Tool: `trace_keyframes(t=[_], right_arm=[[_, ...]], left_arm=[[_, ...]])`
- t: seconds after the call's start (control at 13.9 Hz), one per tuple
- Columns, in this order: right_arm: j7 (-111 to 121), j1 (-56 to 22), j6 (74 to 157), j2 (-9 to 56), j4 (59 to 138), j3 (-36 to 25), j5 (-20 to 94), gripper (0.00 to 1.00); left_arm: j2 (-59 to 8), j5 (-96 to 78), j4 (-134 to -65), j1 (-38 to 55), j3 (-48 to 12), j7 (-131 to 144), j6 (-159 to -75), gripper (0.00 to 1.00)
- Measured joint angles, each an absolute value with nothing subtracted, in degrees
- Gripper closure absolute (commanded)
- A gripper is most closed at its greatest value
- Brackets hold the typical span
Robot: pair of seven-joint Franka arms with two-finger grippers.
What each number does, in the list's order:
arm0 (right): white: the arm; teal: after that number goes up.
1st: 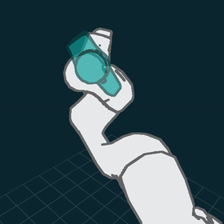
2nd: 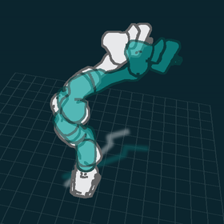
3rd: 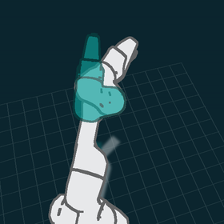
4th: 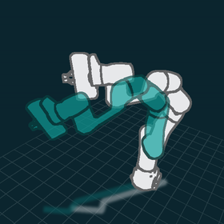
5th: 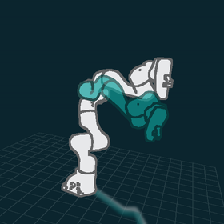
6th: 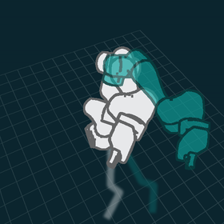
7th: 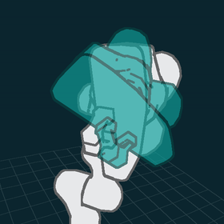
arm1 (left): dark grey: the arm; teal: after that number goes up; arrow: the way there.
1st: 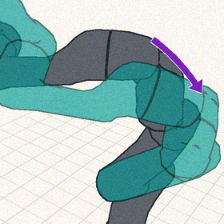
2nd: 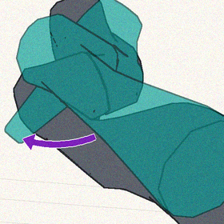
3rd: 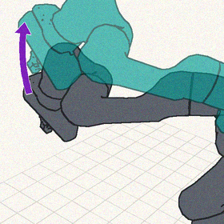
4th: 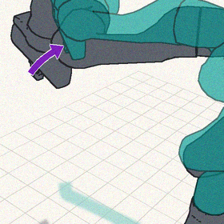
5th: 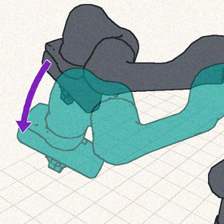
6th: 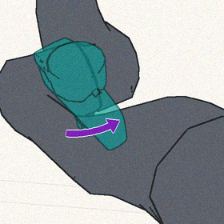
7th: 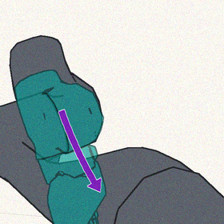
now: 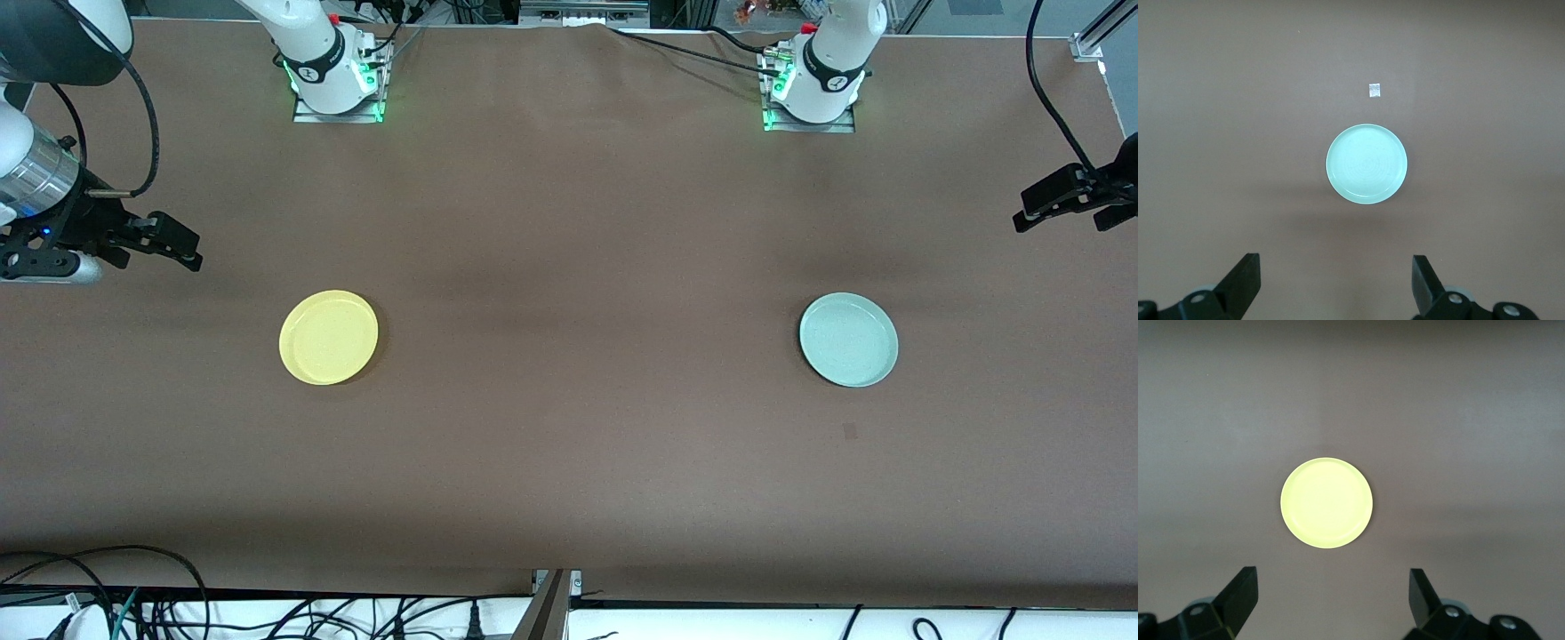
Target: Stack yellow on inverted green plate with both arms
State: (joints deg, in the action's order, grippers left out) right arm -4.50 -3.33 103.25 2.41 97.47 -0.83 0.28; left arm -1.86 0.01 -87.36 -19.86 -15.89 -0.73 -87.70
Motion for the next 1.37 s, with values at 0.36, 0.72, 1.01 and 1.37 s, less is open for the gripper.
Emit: trace_keyframes(t=[0.36, 0.72, 1.01, 1.37], right_arm=[[-4.50, -3.33, 103.21, 2.45, 97.47, -0.83, 0.37, 0.00], [-4.53, -3.33, 100.91, 2.43, 97.46, -0.88, 0.38, 0.00], [-4.53, -3.28, 99.26, 2.42, 97.46, -1.62, 0.30, 0.00], [-4.53, -3.05, 97.60, 2.53, 97.46, -2.16, 0.23, 0.00]], left_arm=[[-1.86, 0.01, -88.44, -19.83, -18.19, -0.49, -90.29, 0.00], [-2.05, 0.01, -88.42, -20.12, -18.11, -0.49, -90.57, 0.00], [-2.78, -0.13, -88.44, -20.09, -18.34, -0.49, -90.91, 0.00], [-3.58, -1.00, -88.42, -19.86, -19.01, -0.53, -91.05, 0.00]])
